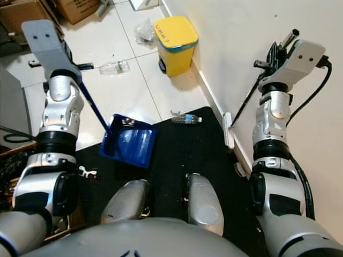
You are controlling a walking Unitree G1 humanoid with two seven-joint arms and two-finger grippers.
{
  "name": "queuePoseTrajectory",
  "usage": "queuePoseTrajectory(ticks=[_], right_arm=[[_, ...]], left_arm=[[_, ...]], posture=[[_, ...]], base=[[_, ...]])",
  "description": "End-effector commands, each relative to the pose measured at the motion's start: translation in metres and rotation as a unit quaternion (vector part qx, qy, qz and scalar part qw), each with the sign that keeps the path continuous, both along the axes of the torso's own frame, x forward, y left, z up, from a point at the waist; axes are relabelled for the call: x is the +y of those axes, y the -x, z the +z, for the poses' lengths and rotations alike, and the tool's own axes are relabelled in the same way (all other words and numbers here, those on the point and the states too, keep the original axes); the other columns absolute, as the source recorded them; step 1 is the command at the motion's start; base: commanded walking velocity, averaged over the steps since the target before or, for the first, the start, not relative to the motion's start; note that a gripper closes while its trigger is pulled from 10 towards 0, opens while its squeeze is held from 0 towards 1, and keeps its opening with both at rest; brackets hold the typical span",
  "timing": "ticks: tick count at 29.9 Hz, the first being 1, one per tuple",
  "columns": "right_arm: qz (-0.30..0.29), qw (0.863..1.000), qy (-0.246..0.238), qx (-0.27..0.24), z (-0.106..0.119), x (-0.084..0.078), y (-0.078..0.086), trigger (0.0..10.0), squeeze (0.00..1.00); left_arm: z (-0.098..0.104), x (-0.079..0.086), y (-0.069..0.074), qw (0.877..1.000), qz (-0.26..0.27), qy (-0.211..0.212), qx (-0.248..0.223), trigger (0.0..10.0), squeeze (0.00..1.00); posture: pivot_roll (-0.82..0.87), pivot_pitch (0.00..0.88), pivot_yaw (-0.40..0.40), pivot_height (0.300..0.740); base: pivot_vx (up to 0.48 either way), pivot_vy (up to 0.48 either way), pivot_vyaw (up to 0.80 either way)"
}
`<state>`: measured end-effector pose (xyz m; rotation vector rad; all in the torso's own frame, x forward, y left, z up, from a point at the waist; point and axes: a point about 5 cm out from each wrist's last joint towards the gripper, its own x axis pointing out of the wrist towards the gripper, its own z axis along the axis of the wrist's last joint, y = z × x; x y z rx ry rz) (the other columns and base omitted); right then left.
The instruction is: Sweep floor
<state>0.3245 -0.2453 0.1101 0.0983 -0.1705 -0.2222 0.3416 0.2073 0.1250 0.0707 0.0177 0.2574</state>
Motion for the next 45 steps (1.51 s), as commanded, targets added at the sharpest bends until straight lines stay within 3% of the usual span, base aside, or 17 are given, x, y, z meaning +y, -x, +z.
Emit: queuePoseTrajectory(ticks=[1, 11, 26, 45], right_arm=[[0.000, 1.000, -0.001, -0.012, 0.006, 0.002, -0.004, 10.0, 0.00], [0.001, 1.000, -0.002, -0.016, 0.008, 0.002, -0.005, 10.0, 0.00], [0.003, 1.000, -0.002, -0.015, 0.008, 0.004, -0.006, 10.0, 0.00], [0.004, 1.000, -0.001, -0.012, 0.007, 0.003, -0.006, 10.0, 0.00]], left_arm=[[0.013, -0.007, -0.005, 0.999, -0.015, 0.010, -0.030, 10.0, 0.00], [0.019, -0.010, -0.007, 0.998, -0.026, 0.015, -0.046, 10.0, 0.00], [0.016, -0.001, -0.007, 0.999, 0.001, 0.012, -0.032, 10.0, 0.00], [0.015, 0.000, -0.007, 0.999, 0.014, 0.012, -0.031, 10.0, 0.00]], posture=[[0.11, 0.000, -0.034, 0.740], [0.11, 0.000, -0.035, 0.740], [0.11, 0.000, -0.038, 0.740], [0.11, 0.000, -0.041, 0.740]], base=[[0.000, 0.000, 0.00], [0.000, 0.000, 0.00], [0.000, 0.000, 0.00], [0.371, 0.000, 0.00]])
